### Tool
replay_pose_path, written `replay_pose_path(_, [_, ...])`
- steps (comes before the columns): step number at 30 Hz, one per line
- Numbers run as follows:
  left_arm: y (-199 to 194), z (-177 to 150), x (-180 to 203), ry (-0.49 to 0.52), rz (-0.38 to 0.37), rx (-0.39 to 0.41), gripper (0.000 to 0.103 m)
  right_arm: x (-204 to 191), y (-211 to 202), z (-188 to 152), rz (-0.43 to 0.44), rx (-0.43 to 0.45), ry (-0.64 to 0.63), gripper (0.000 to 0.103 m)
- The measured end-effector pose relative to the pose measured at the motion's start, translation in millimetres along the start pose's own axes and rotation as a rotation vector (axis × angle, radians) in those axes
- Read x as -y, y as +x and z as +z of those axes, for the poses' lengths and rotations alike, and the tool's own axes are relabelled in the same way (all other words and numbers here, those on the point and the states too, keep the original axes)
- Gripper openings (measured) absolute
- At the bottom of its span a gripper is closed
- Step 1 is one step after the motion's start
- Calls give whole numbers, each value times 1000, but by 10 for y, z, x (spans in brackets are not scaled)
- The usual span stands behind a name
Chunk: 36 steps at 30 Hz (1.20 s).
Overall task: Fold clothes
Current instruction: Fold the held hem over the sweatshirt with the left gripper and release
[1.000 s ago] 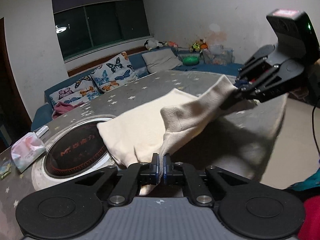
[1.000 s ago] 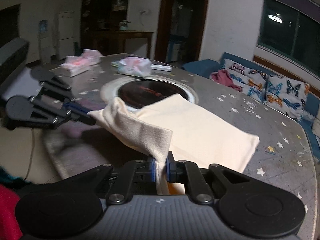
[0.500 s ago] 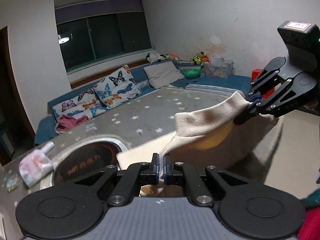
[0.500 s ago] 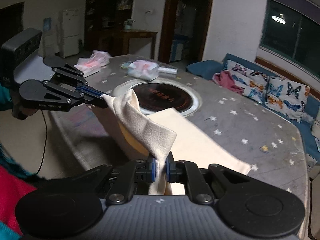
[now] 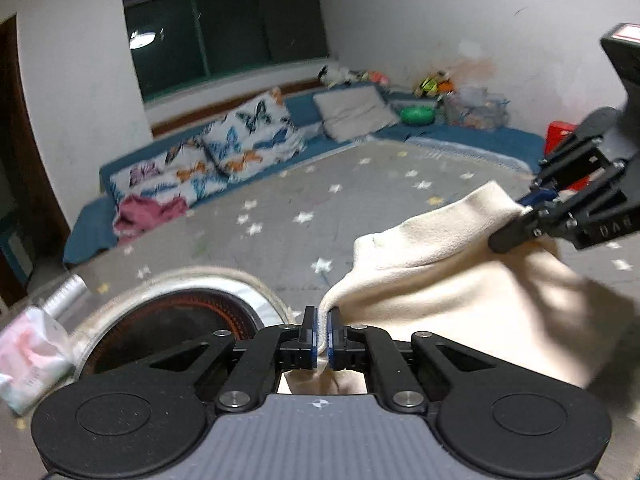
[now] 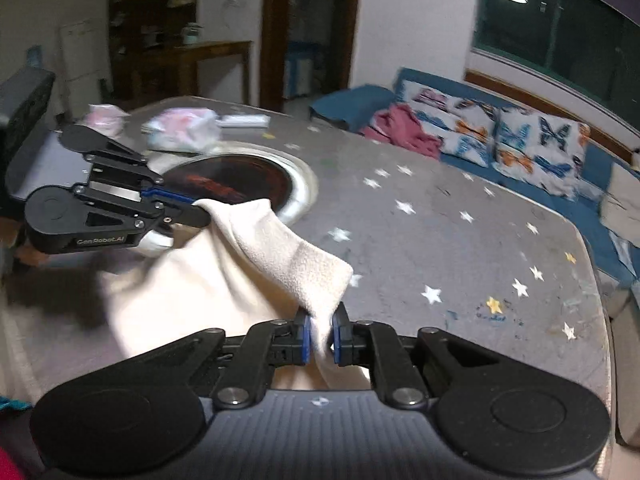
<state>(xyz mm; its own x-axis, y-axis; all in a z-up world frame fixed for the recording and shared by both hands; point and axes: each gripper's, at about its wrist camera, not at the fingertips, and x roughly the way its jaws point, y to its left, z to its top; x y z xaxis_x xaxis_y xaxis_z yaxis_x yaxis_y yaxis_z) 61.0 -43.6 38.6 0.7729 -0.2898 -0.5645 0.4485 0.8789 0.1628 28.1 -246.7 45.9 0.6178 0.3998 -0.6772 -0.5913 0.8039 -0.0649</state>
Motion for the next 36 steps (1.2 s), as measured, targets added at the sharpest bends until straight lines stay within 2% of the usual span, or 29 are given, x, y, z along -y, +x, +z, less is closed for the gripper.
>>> replay_pose_path(1, [101,-32,-5,-13,4,-20,8,38,88,-31,-14,-6,19,11])
replay_pose_path(3, [255,-91,-18,-30,21,-56,13,109,207,-126,-44,-6,66,18])
replay_pose_path(4, [273,-112,-27,-32,40,-52,17,145,267,-173,-59,-7,89,19])
replay_pose_path(5, [272,-117,-44,-40,58,-51,27,183,289,-215,-71,-4,114,22])
replay_pose_path(6, [270,-122,-61,-49,76,-50,28,223,269,-252,-82,2,140,22])
replay_pose_path(12, [20,-91,-104,-99,108,-19,25,361,10,-464,-112,45,262,22])
replay_pose_path(16, [-170,-16,74,-91,16,11,25,342,-89,-556,-113,40,289,22])
replay_pose_path(20, [-85,34,252,-99,-54,-11,25,340,-44,-593,-110,35,308,22])
replay_pose_path(29, [178,-16,388,-109,-60,-84,25,335,58,-677,-102,23,352,23])
replay_pose_path(31, [194,-47,379,-115,-60,-94,25,327,74,-683,-107,21,351,16])
replay_pose_path(32, [199,-49,374,-119,-62,-97,25,313,73,-665,-120,21,331,10])
replay_pose_path(36, [219,-41,357,-144,-65,-107,26,276,123,-615,-163,3,267,9])
